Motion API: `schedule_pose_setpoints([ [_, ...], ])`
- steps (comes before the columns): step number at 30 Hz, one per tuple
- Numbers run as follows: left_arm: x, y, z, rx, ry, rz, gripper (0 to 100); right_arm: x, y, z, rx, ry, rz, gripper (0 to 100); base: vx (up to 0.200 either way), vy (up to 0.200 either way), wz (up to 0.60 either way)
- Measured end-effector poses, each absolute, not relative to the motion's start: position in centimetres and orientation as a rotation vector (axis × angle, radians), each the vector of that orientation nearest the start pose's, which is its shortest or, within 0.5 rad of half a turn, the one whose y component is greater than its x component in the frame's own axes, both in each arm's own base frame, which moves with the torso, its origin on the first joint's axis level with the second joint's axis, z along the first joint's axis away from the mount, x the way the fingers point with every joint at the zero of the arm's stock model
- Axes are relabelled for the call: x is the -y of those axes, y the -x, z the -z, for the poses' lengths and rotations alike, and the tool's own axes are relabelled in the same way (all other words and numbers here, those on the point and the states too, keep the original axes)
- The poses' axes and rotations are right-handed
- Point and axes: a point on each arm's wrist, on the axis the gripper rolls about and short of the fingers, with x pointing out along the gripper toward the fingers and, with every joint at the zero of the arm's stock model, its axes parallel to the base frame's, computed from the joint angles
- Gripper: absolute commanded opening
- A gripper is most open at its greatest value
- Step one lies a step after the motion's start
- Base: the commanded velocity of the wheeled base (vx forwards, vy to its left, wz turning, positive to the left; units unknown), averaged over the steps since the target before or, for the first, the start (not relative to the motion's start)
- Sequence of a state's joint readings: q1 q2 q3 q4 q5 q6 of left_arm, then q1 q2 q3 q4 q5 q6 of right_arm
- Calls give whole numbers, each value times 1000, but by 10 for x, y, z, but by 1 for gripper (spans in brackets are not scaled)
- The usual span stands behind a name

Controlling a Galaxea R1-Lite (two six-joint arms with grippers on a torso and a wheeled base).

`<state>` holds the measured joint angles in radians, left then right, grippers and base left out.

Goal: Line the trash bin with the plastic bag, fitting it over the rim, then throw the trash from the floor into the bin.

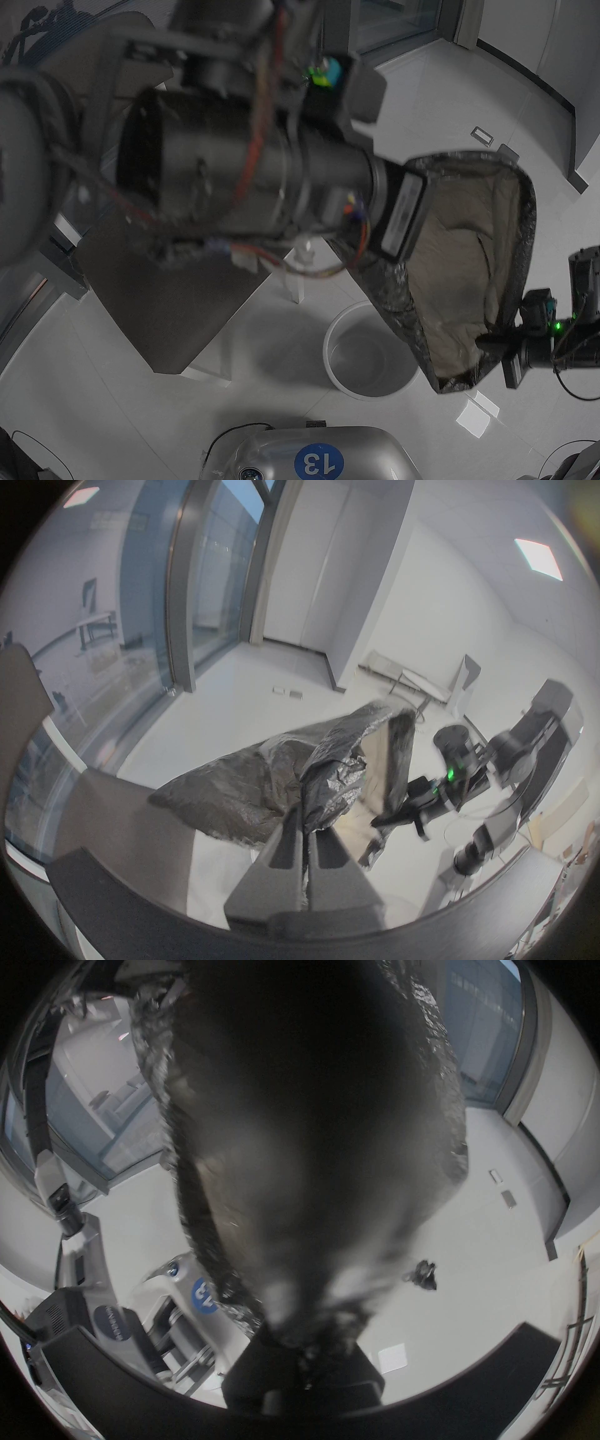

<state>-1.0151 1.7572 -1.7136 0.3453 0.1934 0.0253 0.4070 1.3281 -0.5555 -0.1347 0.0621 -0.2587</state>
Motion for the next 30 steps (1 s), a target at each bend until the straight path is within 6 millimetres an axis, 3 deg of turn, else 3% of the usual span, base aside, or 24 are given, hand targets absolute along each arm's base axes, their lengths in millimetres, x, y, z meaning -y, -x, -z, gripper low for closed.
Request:
schedule_pose_setpoints([
  [6,282,-184,-271,-499,-320,807,0,-61,-141,-143,-670,295,-592,0,0,0,0],
  [13,275,-180,-242,-599,-368,807,0,-61,-137,-127,-755,307,-620,0,0,0,0],
  [21,266,-176,-231,-642,-387,809,0,-68,-153,-114,-831,327,-636,0,0,0,0],
  [30,245,-166,-236,-680,-500,707,0,-85,-177,-101,-850,366,-686,0,0,0,0],
])
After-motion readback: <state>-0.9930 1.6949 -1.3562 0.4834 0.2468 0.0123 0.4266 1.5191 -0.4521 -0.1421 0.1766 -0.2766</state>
